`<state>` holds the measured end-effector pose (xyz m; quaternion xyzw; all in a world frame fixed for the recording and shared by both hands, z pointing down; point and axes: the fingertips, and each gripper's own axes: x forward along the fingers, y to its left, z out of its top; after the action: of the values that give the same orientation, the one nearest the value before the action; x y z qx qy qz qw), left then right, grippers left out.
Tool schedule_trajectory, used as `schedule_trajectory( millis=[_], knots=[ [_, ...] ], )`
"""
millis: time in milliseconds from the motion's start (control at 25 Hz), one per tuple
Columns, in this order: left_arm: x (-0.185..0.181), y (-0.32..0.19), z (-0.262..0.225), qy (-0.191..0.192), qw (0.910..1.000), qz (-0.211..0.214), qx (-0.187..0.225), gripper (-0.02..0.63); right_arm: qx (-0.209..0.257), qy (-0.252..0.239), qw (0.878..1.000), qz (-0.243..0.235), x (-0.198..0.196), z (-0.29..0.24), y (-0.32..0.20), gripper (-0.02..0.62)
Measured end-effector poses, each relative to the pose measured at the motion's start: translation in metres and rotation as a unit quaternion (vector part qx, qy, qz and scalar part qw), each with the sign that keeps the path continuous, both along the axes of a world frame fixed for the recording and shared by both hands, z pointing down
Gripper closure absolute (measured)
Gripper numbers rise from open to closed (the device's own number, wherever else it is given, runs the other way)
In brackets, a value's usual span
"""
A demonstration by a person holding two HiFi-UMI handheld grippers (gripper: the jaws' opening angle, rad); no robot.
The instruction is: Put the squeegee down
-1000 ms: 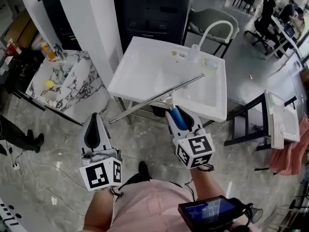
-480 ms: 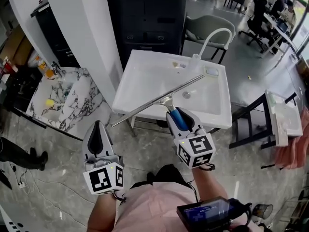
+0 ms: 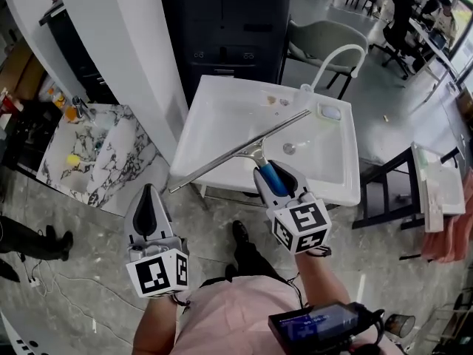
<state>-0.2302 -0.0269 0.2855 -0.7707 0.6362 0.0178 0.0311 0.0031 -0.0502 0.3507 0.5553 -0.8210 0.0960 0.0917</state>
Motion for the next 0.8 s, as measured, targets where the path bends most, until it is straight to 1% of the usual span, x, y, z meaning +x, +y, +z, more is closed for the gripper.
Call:
schedule_trajectory(
  millis=[120,360,520,600,800],
  knots=[
    [0.005,-0.018,0.003,-0.007,1.0,-0.001,-0.004,0.597,-0.005,-0.003,1.0,-0.02,0.002,0.005,-0.021,0.465],
    [0.011,-0.063,0.008,-0.019,0.9997,-0.016,-0.01,0.597,-0.026,-0.013,0.996,-0.085,0.004,0.025,-0.065,0.465],
    [0.015,-0.092,0.007,-0.021,0.9992,-0.027,-0.019,0.597,-0.056,-0.012,0.989,-0.135,0.005,0.045,-0.092,0.465],
    [0.016,-0.104,0.003,-0.027,0.9989,-0.035,-0.016,0.597,-0.066,-0.01,0.985,-0.158,0.003,0.052,-0.104,0.465],
    [0.017,-0.13,-0.007,-0.036,0.998,-0.052,-0.007,0.597,-0.075,-0.006,0.977,-0.198,-0.002,0.056,-0.134,0.465]
  ],
)
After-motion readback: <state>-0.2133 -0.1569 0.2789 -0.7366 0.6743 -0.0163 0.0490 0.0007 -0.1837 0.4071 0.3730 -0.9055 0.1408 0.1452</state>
